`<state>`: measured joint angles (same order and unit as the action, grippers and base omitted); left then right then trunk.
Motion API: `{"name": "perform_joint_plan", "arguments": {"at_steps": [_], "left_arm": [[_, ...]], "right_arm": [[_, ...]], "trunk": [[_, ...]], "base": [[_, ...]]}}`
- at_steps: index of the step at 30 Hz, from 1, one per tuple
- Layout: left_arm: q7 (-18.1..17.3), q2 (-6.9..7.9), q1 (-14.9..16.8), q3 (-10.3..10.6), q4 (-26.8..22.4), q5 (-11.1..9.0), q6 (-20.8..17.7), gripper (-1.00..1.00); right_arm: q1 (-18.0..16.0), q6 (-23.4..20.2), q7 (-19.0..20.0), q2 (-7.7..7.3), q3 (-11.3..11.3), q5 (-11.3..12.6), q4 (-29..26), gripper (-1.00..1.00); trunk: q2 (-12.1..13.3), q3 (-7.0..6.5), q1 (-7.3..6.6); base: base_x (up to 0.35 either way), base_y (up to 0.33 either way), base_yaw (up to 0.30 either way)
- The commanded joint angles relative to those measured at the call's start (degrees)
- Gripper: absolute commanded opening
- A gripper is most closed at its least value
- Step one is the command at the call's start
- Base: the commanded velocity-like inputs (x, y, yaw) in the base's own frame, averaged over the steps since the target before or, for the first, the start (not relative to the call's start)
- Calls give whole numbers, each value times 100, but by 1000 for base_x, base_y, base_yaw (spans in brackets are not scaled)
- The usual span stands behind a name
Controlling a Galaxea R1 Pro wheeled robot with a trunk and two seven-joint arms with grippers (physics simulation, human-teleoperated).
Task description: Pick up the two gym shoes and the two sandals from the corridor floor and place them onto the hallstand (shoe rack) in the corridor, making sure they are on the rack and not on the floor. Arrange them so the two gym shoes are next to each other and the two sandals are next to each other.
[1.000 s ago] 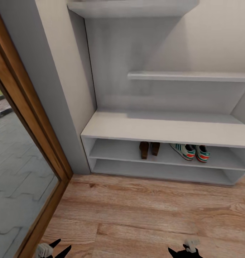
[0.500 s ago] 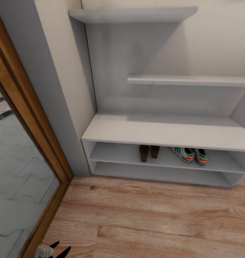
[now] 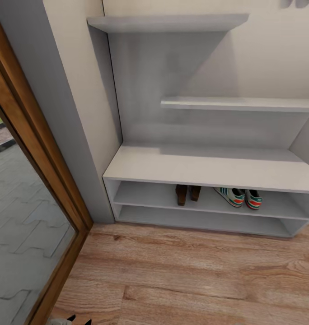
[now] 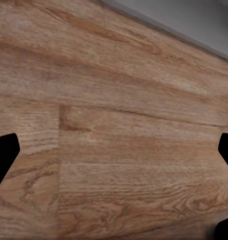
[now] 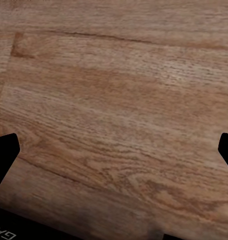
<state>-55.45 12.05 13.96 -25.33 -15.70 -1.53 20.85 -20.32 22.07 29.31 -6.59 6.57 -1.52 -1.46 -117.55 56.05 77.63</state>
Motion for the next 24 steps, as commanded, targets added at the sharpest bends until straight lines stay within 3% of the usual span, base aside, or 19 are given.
{"name": "perform_joint_plan", "arguments": {"at_steps": [1, 10, 24], "left_arm": [[-17, -6, 2, -7, 13, 10, 16, 100], [7, -22, -7, -10, 30, 153, 6, 100], [19, 2, -94, -54, 38, 113, -25, 100]], "right_arm": [[-2, 8, 30, 1, 46, -16, 5, 100], [-2, 8, 18, 8, 46, -15, 5, 100], [-1, 8, 17, 8, 46, -15, 5, 100]], "trunk": [[-2, 4, -1], [-2, 4, -1], [-2, 4, -1]], "base": [[0, 0, 0], [0, 0, 0], [0, 0, 0]]}}
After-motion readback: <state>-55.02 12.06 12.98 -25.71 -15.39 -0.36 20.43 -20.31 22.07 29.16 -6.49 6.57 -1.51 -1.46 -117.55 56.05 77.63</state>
